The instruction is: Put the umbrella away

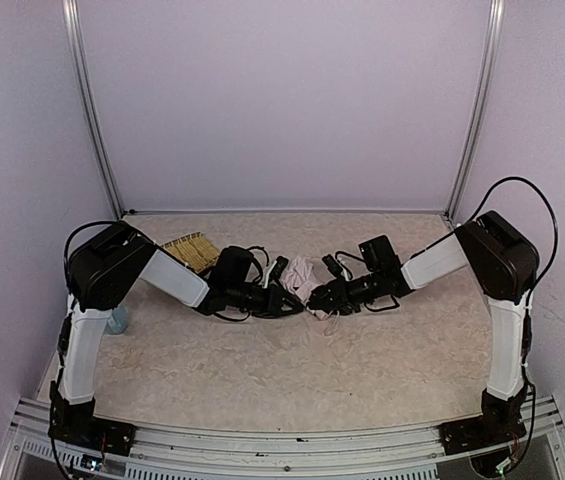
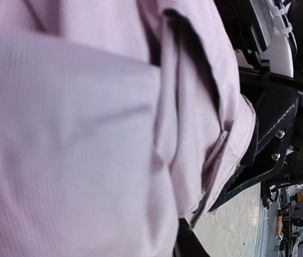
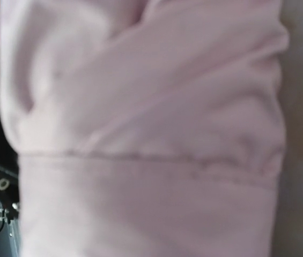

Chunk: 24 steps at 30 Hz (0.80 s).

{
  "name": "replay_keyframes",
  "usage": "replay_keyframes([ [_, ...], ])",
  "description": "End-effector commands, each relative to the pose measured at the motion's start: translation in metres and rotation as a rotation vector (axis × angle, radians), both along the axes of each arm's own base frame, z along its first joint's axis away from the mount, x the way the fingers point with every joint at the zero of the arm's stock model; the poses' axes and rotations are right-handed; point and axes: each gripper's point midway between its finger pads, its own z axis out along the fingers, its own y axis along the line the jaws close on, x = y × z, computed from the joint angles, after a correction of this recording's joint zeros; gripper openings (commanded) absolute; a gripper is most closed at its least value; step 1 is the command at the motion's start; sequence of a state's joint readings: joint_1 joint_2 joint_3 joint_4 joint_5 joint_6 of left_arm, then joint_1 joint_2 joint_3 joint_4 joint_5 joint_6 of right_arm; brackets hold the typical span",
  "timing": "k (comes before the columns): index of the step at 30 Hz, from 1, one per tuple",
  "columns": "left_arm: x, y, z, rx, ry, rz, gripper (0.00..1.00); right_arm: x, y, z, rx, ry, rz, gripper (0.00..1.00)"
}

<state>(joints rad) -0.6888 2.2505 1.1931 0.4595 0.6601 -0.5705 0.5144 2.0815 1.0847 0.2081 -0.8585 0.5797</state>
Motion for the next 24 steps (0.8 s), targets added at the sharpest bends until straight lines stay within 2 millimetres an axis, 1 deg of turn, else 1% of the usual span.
replay_keyframes([
  [1, -0.026, 0.07, -0.108, 0.333, 0.246, 0.145, 0.23, 0.007, 0.006, 0.037, 0.07, -0.146, 0.024, 0.0],
  [3, -0.023, 0.07, -0.097, 0.317, 0.21, 0.152, 0.23, 0.008, 0.004, 0.042, 0.065, -0.166, 0.021, 0.0],
  [5, -0.021, 0.07, -0.081, 0.297, 0.147, 0.148, 0.27, 0.008, 0.003, 0.049, 0.06, -0.199, 0.022, 0.0],
  [8, -0.016, 0.069, -0.041, 0.255, -0.01, 0.158, 0.31, 0.009, 0.0, 0.072, 0.077, -0.272, 0.031, 0.0],
  [9, -0.015, 0.067, -0.024, 0.25, -0.085, 0.159, 0.33, 0.01, -0.002, 0.079, 0.075, -0.304, 0.034, 0.0],
  [10, -0.013, 0.068, -0.01, 0.255, -0.15, 0.169, 0.36, 0.014, -0.007, 0.085, 0.064, -0.319, 0.019, 0.0],
  [11, -0.013, 0.066, 0.005, 0.263, -0.217, 0.173, 0.4, 0.021, -0.015, 0.087, 0.034, -0.322, -0.019, 0.0],
  [13, -0.009, 0.064, 0.031, 0.3, -0.342, 0.195, 0.48, 0.037, -0.038, 0.09, -0.045, -0.324, -0.118, 0.0],
  [14, -0.003, 0.065, 0.048, 0.324, -0.411, 0.232, 0.52, 0.045, -0.054, 0.087, -0.106, -0.319, -0.181, 0.0],
  [15, 0.0, 0.066, 0.059, 0.346, -0.459, 0.261, 0.58, 0.051, -0.072, 0.086, -0.167, -0.32, -0.241, 0.0],
  [16, 0.003, 0.067, 0.071, 0.358, -0.496, 0.291, 0.69, 0.058, -0.094, 0.082, -0.243, -0.321, -0.312, 0.0],
  [17, 0.006, 0.068, 0.08, 0.364, -0.523, 0.317, 0.83, 0.063, -0.116, 0.079, -0.325, -0.328, -0.379, 0.0],
  [18, 0.008, 0.069, 0.09, 0.364, -0.545, 0.339, 0.86, 0.067, -0.139, 0.077, -0.415, -0.344, -0.444, 0.0],
  [19, 0.012, 0.07, 0.101, 0.359, -0.562, 0.359, 0.95, 0.072, -0.168, 0.073, -0.542, -0.368, -0.51, 0.0],
  [20, 0.015, 0.071, 0.11, 0.356, -0.577, 0.378, 0.98, 0.074, -0.196, 0.071, -0.66, -0.387, -0.573, 0.0],
  [22, 0.021, 0.072, 0.123, 0.361, -0.594, 0.397, 0.99, 0.08, -0.255, 0.067, -0.844, -0.393, -0.69, 0.0],
  [23, 0.024, 0.071, 0.128, 0.368, -0.602, 0.403, 0.99, 0.084, -0.279, 0.065, -0.892, -0.375, -0.731, 0.0],
  [24, 0.026, 0.072, 0.131, 0.378, -0.607, 0.407, 0.99, 0.087, -0.297, 0.062, -0.917, -0.351, -0.754, 0.0],
])
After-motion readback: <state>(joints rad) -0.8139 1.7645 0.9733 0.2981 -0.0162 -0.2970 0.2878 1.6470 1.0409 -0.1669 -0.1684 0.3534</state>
